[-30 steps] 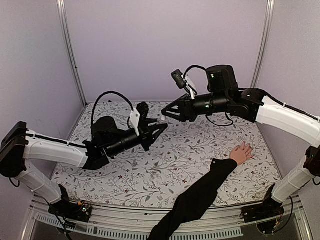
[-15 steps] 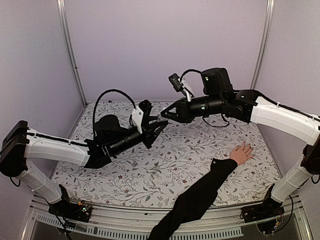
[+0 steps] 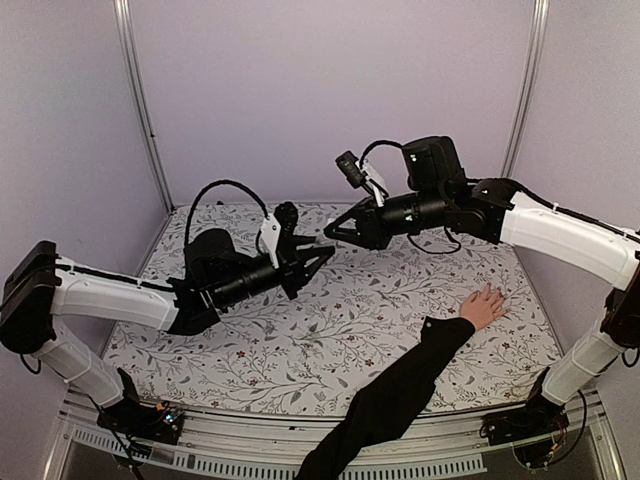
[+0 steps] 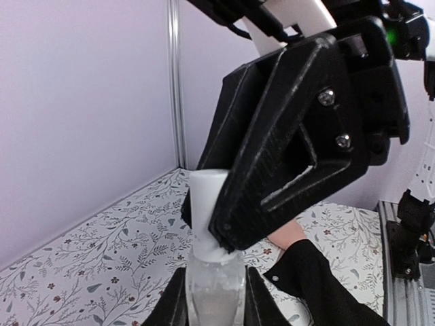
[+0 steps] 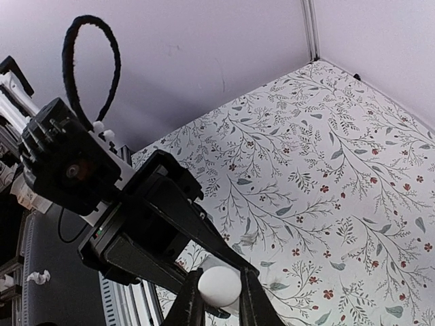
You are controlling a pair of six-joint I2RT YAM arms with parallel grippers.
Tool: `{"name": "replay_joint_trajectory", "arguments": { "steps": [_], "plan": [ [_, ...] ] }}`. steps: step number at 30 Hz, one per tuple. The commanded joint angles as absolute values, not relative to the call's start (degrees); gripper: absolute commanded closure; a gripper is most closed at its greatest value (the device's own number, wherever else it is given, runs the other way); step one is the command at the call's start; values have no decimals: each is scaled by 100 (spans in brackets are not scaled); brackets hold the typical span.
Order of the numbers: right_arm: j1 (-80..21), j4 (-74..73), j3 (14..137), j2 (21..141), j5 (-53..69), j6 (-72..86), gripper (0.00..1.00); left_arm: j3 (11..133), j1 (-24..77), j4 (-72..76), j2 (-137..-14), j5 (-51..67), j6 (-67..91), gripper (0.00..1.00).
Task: Paint the nails
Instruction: Unscrew the nail polish bottle.
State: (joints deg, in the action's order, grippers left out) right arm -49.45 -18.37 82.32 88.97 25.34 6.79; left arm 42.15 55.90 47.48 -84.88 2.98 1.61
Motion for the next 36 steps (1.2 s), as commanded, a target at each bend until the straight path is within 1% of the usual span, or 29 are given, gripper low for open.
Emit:
{"name": "replay_joint_trajectory", "arguments": {
  "steps": [1, 6, 11, 14, 17, 26, 27, 31, 36],
  "plan": [
    [-5010, -1699, 8382, 8789, 3343, 308, 100, 4150, 5546, 5272, -8481, 2324, 321, 100],
    [-5049, -2035, 8464, 8780, 3690, -308, 100, 4243, 5533, 5386, -8587, 3352, 355, 100],
    [-5164, -2238, 8530, 8759, 3944, -792, 100, 4278, 5527, 5835, -8728, 4147, 567, 100],
    [-5177, -2272, 8543, 8768, 3995, -860, 100, 4280, 5527, 6046, -8777, 4191, 677, 100],
    [-5178, -2274, 8548, 8750, 3871, -833, 100, 4278, 5511, 5984, -8776, 3973, 656, 99],
    [-5178, -2542, 8700, 8760, 3067, -762, 100, 4370, 5508, 5243, -8697, 3331, 508, 67],
    [-5177, -2586, 8725, 8777, 3021, -776, 100, 4390, 5509, 5164, -8701, 3299, 494, 65],
    [-5177, -2699, 8792, 8824, 2949, -812, 100, 4437, 5510, 5013, -8707, 3192, 454, 64],
    [-5177, -2838, 8878, 8872, 2887, -867, 100, 4509, 5509, 4878, -8751, 3101, 449, 73]
  ]
}}
